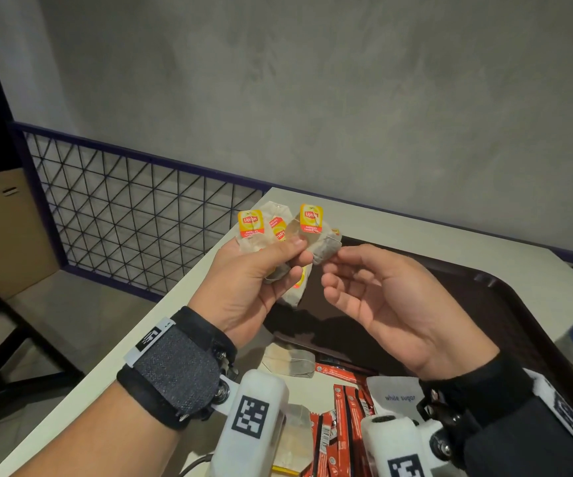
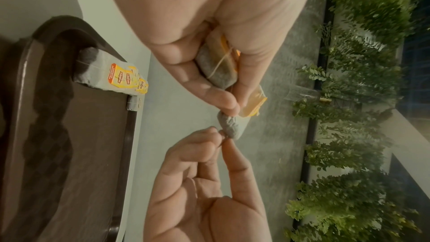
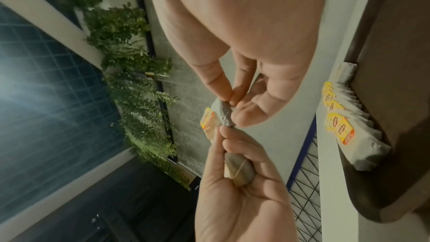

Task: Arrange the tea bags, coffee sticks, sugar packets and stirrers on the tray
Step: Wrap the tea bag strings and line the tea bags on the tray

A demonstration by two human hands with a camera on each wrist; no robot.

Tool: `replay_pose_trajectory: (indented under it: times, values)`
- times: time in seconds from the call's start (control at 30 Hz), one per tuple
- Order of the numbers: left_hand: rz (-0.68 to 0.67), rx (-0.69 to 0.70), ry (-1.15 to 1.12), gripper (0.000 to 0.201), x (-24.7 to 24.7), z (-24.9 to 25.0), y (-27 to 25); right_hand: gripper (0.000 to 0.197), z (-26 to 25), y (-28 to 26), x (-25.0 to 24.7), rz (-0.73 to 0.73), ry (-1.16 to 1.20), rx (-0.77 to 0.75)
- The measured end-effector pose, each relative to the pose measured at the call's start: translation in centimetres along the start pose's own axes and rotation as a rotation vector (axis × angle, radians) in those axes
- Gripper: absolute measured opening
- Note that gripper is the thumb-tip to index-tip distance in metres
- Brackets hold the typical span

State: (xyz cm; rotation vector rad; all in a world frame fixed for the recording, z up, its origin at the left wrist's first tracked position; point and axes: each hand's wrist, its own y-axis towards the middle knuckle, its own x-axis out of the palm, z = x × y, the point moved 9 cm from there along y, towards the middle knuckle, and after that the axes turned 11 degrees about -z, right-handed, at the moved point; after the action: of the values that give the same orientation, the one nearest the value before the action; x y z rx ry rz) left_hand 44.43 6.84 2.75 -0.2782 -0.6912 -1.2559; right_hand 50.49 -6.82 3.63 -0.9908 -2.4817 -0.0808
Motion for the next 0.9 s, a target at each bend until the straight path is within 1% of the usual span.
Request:
replay_pose_trajectory:
  times: [0.07,0.17,0.37,0.53,0.67,0.77,0.9]
  values:
    - [0.008,0.009,-0.002,0.022,-0.1,0.1,0.0,0.016,-0.3,-0.1,0.0,-0.004,-0.057,-0.001]
    - [0.018,0.021,-0.008,0.02,-0.2,0.3,0.1,0.011,-0.4,-0.3,0.2,-0.013,-0.069,0.017]
    - [0.023,0.02,-0.018,0.02,-0.2,0.4,-0.1,0.01,0.1,-0.3,0.3,-0.017,-0.05,0.059]
    - [0.019,-0.008,-0.018,0.011,0.0,0.3,-0.1,0.01,0.1,-0.1,0.2,-0.01,-0.08,0.047]
    - [-0.015,-0.038,-0.033,0.012,0.4,0.1,-0.2,0.012,0.0,-0.1,0.1,-0.002,-0.087,0.031]
    - [-0.045,-0.063,-0.053,0.025,0.8,-0.2,-0.4,0.016,0.1,0.0,0.1,-0.003,-0.097,0.025]
    - [-0.045,-0.085,-0.088,0.034,0.9,-0.3,-0.4,0.017,0.3,0.2,0.1,-0.007,-0.099,0.027]
